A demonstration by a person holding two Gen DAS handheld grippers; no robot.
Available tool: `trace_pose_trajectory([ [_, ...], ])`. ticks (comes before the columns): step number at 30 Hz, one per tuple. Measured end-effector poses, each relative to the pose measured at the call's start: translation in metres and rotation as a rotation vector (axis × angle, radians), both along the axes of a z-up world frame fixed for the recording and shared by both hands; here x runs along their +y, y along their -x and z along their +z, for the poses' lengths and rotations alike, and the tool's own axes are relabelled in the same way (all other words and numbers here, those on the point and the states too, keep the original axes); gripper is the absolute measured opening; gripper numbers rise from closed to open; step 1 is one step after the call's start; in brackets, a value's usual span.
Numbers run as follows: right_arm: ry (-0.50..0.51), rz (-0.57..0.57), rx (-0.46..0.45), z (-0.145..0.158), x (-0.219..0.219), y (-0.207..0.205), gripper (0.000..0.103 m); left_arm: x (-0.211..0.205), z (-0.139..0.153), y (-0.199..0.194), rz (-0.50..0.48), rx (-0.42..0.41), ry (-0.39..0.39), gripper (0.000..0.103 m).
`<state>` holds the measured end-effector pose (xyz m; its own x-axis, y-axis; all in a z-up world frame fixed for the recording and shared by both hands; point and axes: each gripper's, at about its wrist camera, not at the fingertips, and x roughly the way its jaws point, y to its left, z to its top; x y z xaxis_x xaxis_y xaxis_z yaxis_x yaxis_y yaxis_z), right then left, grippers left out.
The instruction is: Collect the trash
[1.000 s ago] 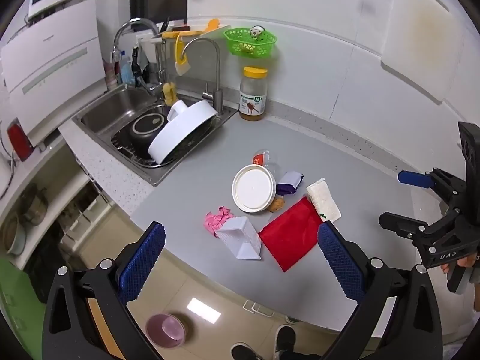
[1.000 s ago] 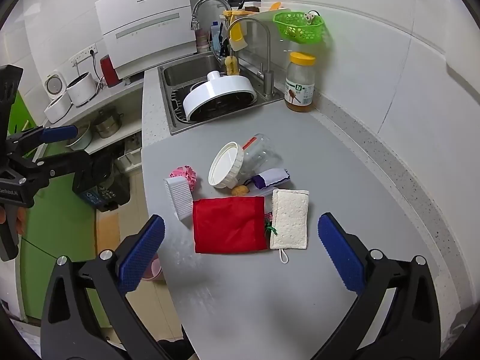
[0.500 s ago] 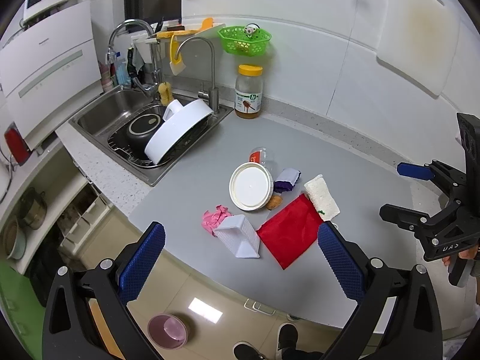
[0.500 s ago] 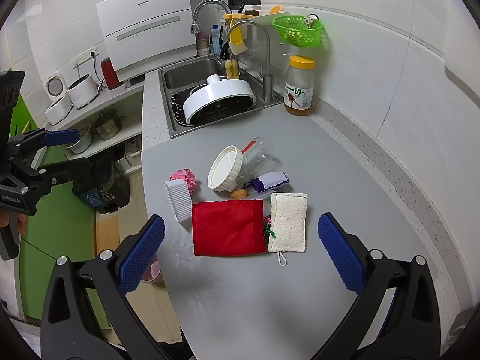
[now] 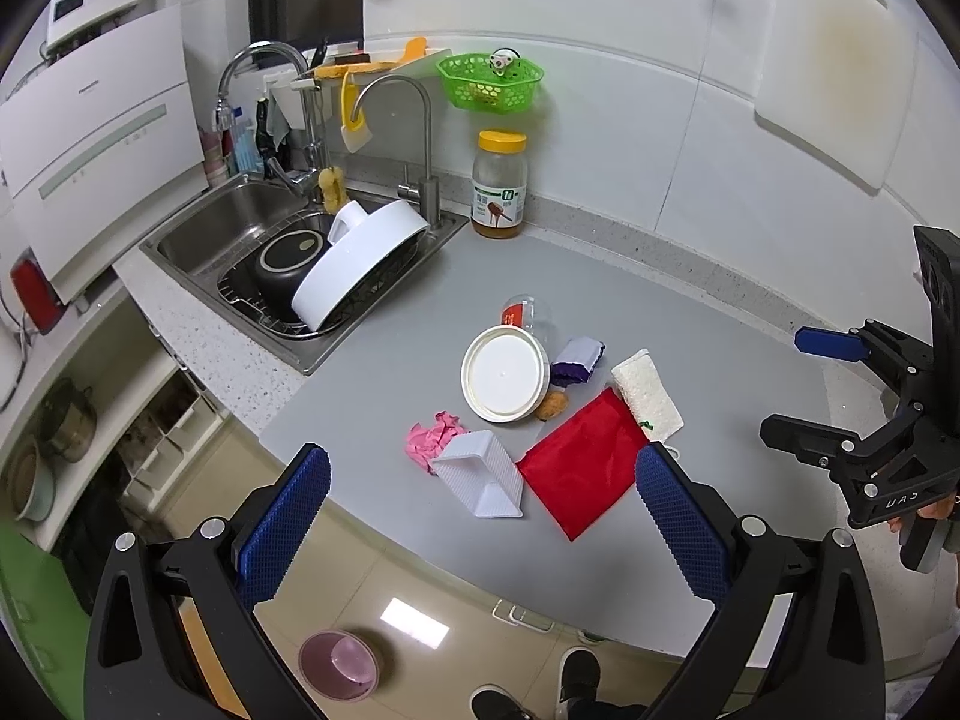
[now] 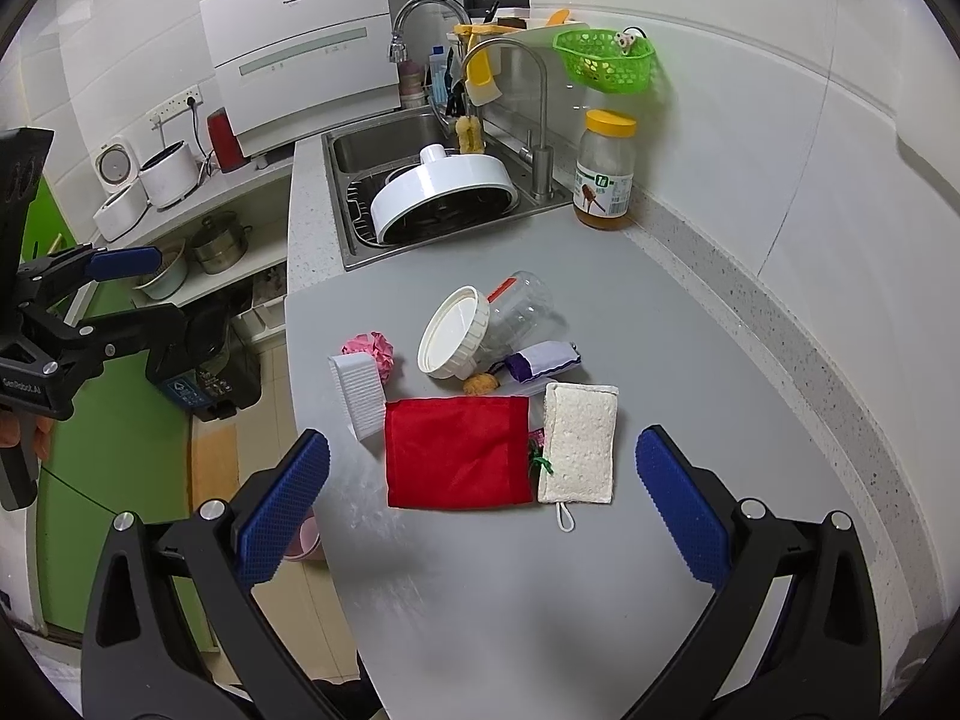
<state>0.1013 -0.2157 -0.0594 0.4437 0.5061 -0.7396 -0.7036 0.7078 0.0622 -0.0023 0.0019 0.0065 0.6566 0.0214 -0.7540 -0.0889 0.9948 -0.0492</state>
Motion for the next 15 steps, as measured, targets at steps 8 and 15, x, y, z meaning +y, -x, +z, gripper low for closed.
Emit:
trace_pose_trajectory([
  [8, -0.007, -0.005, 0.005, -0.0008, -0.0017, -0.0018, 0.1, 0.0029, -0.0013, -0.0021, 0.016, 0.007, 0.021, 0.097],
  [15, -0.009, -0.005, 0.007, -0.0014, -0.0026, -0.0027, 0.1, 0.0034, -0.0007, -0.0028, 0.016, 0.003, 0.021, 0.097],
])
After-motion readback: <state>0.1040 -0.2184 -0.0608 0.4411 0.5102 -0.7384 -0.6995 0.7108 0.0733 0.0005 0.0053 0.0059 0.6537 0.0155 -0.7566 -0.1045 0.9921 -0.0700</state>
